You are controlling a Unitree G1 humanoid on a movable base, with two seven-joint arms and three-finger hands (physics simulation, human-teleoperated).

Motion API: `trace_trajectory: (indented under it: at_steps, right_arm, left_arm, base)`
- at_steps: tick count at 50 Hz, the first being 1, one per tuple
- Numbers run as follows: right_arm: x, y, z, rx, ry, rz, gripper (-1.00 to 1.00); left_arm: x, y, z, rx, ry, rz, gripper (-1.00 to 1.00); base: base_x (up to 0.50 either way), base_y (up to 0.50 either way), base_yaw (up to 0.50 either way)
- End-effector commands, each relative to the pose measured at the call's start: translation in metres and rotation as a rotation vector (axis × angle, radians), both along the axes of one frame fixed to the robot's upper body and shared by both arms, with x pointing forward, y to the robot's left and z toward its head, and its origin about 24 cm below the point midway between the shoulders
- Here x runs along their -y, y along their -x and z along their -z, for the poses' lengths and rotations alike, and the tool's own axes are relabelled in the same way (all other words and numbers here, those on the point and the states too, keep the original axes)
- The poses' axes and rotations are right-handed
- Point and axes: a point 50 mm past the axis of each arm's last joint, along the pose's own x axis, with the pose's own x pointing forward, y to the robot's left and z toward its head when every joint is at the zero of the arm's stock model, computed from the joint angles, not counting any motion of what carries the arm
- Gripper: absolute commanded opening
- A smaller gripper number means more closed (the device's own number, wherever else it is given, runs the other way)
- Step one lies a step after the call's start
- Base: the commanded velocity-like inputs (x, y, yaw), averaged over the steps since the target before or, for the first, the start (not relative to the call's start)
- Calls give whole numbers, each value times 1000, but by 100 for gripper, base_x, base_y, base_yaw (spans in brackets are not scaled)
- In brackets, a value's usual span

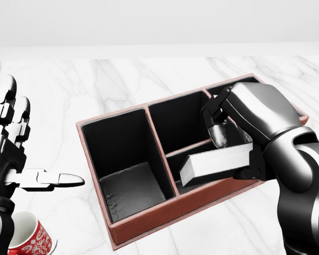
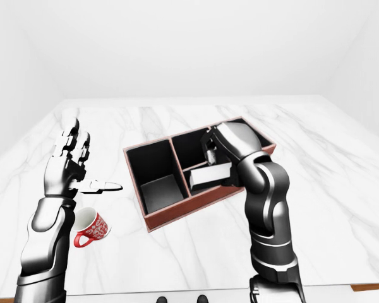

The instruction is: Pick up the book and place it in the back compartment of the caddy.

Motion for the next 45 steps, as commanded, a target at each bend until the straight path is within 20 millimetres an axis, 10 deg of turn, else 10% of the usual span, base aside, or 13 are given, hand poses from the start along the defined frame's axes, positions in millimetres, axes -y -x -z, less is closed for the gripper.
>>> trace_trajectory:
  at_steps: [1, 45]
  right_arm:
    - [-2, -8, -1, -10, 8, 7, -100]
    - [-4, -30, 7, -91, 0, 1, -100]
  left_arm:
    - [0, 0, 0, -1, 0, 0, 100]
    - [1, 0, 0, 1, -2, 2, 100]
  base:
    - [0, 0, 0]
    - [0, 0, 0]
